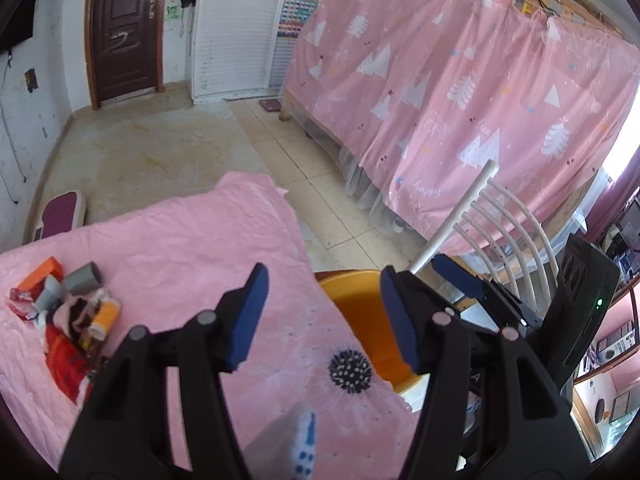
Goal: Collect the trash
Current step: 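Open both tools over the orange bucket to drop the items, then move both open tools back over the cluttered bed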
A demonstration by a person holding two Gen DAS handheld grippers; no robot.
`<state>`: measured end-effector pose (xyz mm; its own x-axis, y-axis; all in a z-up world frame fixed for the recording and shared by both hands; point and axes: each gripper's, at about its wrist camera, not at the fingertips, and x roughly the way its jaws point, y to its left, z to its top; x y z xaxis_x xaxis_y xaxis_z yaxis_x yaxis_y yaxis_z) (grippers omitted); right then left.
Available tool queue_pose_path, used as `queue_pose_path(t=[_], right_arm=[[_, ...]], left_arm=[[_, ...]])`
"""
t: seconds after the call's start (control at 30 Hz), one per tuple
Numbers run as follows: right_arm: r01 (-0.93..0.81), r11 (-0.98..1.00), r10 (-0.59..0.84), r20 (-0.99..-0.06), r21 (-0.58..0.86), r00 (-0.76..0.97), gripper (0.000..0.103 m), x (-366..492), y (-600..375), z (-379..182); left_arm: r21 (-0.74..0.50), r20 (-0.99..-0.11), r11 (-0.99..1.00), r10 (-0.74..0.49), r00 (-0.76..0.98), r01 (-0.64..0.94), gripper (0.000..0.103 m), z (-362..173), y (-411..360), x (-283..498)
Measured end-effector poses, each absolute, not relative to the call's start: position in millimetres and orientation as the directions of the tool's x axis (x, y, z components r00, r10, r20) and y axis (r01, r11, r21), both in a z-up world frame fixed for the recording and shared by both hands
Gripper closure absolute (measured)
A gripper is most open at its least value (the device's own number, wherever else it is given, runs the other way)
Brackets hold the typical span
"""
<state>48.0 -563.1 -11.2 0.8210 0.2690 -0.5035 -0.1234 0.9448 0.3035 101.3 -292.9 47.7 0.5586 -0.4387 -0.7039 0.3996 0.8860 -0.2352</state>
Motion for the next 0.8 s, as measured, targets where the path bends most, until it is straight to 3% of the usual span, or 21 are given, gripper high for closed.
queue_pose_path(t=[0.7,0.8], right_arm=[[-0.284,0.929,0.369,-0.548,0.235,0.751,0.045,74.6,-398.9,2.5],[-0.297,0.925,0.379,-0.559,0.235,0.738,0.045,78.1,-383.0,-1.6]], left_arm=[[-0.214,-0.673,0.957,-0.29,0.68,0.197,0.047,58.8,-115.7,100.3],[-0.211,-0.675,0.963,-0.267,0.688,0.167,0.044,57.4,-98.0,104.2]])
